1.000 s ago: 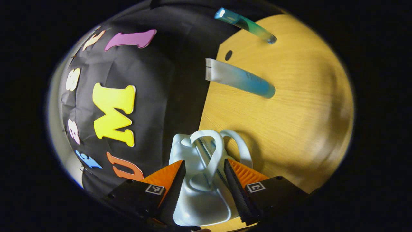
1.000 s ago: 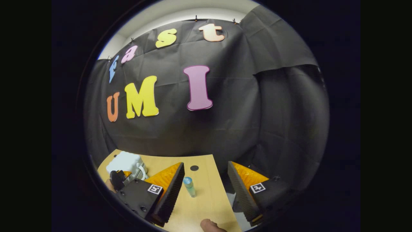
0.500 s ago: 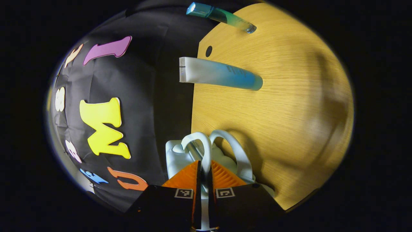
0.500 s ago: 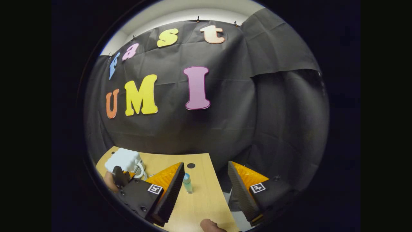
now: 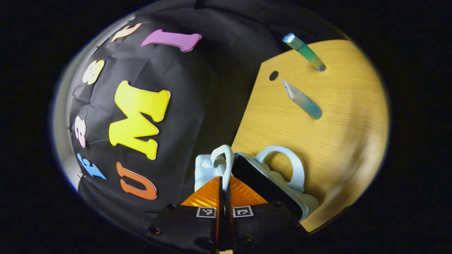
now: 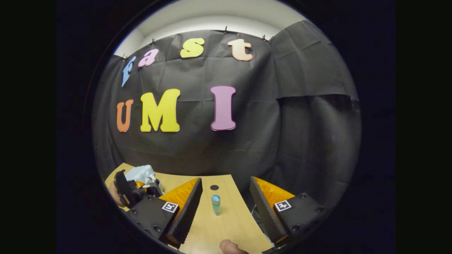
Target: First open the suitcase, pack the skin care products into it, and then close the suitcase.
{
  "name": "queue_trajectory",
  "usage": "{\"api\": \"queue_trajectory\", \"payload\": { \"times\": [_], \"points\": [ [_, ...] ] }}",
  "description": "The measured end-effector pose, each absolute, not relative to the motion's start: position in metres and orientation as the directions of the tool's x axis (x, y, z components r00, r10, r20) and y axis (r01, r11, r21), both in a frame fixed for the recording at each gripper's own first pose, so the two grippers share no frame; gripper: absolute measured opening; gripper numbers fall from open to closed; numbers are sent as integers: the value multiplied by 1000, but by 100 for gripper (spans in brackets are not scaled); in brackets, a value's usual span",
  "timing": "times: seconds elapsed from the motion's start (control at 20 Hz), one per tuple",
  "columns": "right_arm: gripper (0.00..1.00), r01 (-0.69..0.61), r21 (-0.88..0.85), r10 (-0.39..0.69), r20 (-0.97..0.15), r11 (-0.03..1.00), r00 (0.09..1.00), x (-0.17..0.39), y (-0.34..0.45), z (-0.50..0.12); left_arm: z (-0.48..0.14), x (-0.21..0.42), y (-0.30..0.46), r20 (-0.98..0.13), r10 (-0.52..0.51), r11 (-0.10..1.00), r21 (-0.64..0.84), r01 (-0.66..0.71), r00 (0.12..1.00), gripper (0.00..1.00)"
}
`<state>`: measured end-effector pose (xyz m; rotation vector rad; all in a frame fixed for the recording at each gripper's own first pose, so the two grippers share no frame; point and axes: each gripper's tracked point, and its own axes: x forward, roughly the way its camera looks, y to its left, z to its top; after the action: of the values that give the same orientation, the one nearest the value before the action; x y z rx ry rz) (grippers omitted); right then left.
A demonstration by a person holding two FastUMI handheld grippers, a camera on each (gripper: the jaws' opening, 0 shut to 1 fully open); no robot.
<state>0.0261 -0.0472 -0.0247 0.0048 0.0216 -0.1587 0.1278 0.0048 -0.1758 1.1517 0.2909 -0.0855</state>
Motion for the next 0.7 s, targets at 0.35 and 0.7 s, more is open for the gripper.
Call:
{"api": "queue_trajectory", "payload": {
  "times": [0.35, 0.7],
  "points": [
    [80, 154, -18, -154, 11, 988, 988, 31, 28, -8, -82, 110, 106, -176, 77, 647, 758, 85, 981, 2],
    [80, 150, 4, -150, -2, 989, 989, 43, 101, -3, -59, 110, 253, -173, 93, 837, 547, 17, 980, 2]
  ]
}}
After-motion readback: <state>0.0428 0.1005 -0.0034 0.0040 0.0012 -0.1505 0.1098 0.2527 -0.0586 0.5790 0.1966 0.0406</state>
